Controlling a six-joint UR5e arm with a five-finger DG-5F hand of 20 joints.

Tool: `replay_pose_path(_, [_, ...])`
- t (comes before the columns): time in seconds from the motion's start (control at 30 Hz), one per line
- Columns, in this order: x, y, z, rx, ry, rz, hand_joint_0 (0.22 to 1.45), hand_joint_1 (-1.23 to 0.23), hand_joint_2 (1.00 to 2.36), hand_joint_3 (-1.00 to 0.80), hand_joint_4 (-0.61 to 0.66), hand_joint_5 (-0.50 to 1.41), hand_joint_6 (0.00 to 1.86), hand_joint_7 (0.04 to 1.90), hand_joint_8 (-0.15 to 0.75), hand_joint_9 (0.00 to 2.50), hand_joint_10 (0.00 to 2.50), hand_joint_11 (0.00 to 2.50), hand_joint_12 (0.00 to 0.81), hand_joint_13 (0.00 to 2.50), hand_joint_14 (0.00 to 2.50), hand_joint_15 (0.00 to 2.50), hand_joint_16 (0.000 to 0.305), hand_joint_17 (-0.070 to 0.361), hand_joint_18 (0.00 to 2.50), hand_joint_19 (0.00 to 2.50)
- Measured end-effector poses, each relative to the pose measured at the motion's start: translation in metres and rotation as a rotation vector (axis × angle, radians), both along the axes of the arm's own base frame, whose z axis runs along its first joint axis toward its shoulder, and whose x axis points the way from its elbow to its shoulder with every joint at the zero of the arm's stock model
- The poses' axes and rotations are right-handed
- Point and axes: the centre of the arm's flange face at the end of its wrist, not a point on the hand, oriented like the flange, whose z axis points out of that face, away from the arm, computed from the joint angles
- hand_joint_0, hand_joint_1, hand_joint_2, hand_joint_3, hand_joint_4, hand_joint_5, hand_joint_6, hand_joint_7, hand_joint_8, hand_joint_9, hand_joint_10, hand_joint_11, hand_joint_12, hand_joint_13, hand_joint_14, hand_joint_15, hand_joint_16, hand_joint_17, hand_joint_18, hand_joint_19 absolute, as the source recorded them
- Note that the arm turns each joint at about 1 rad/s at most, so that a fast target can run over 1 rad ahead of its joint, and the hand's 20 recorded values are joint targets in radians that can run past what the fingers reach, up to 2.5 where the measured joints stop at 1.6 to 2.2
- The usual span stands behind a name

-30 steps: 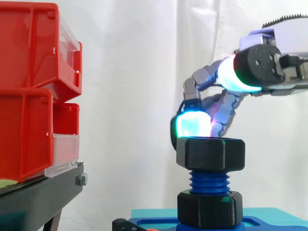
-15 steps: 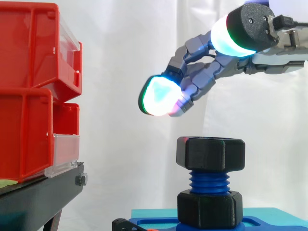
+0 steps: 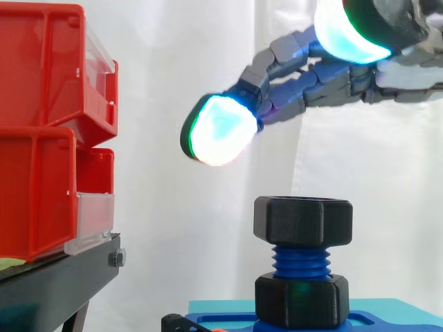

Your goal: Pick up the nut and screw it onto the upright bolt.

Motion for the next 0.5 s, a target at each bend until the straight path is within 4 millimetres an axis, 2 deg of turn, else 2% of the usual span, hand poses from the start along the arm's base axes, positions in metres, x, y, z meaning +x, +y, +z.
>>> replay_pose_path(0.2, [-0.005, 0.005, -0.019, 0.031, 0.003, -0.006, 0.49, -0.06, 1.0, -0.5, 0.13, -0.18, 0.5, 0.57, 0.182, 0.27, 0.0, 0.0, 0.34, 0.12, 0.0, 0.0, 0.041, 0.093, 0.0, 0.0])
replay_pose_path(0.37, [-0.006, 0.004, -0.021, 0.035, 0.007, -0.007, 0.49, -0.06, 1.0, -0.5, 0.13, -0.17, 0.5, 0.59, 0.184, 0.27, 0.0, 0.0, 0.34, 0.12, 0.0, 0.0, 0.042, 0.094, 0.0, 0.0])
replay_pose_path(0.5, [-0.006, 0.002, -0.022, 0.033, 0.011, -0.009, 0.49, -0.06, 1.0, -0.5, 0.16, -0.15, 0.5, 0.67, 0.199, 0.28, 0.0, 0.0, 0.343, 0.12, 0.0, 0.0, 0.041, 0.093, 0.0, 0.0])
